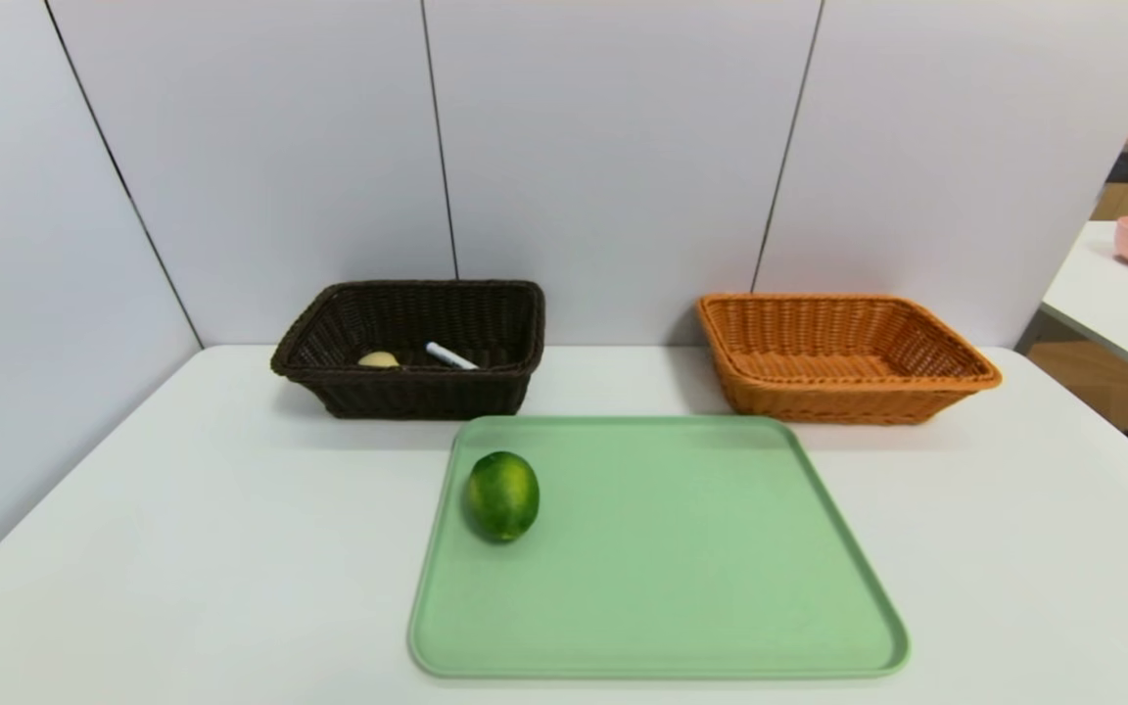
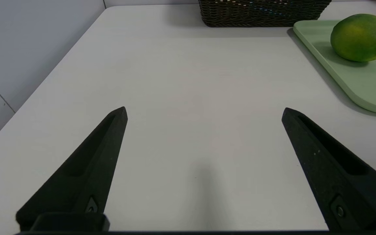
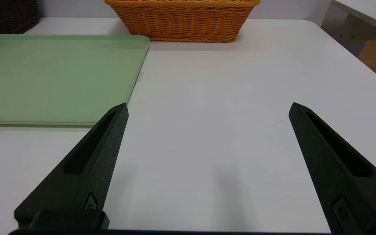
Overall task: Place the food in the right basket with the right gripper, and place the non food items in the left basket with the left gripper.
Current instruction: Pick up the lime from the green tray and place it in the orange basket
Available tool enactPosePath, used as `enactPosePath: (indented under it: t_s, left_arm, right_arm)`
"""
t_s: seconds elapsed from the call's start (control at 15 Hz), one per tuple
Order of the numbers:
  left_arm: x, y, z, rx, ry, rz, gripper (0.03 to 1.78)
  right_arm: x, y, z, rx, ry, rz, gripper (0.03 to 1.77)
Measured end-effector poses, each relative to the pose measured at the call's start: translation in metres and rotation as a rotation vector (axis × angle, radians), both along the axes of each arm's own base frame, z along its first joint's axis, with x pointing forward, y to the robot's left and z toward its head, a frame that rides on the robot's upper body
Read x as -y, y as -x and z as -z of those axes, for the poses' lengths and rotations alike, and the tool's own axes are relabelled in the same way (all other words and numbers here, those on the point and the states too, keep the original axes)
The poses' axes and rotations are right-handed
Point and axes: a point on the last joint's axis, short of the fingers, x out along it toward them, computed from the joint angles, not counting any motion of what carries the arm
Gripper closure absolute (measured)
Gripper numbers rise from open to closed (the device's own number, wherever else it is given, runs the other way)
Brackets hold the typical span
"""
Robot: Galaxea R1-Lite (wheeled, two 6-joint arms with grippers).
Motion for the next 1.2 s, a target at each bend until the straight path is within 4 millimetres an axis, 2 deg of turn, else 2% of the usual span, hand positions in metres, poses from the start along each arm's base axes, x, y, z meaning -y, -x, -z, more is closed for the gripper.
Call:
enactPosePath:
  t_s: [1.2]
  left_arm:
    - [0.0,-0.0001,0.0,-0.001,0.0,0.0,0.12]
  right_arm:
    - [0.0,0.0,0.0,0.0,0.002,0.0,0.1]
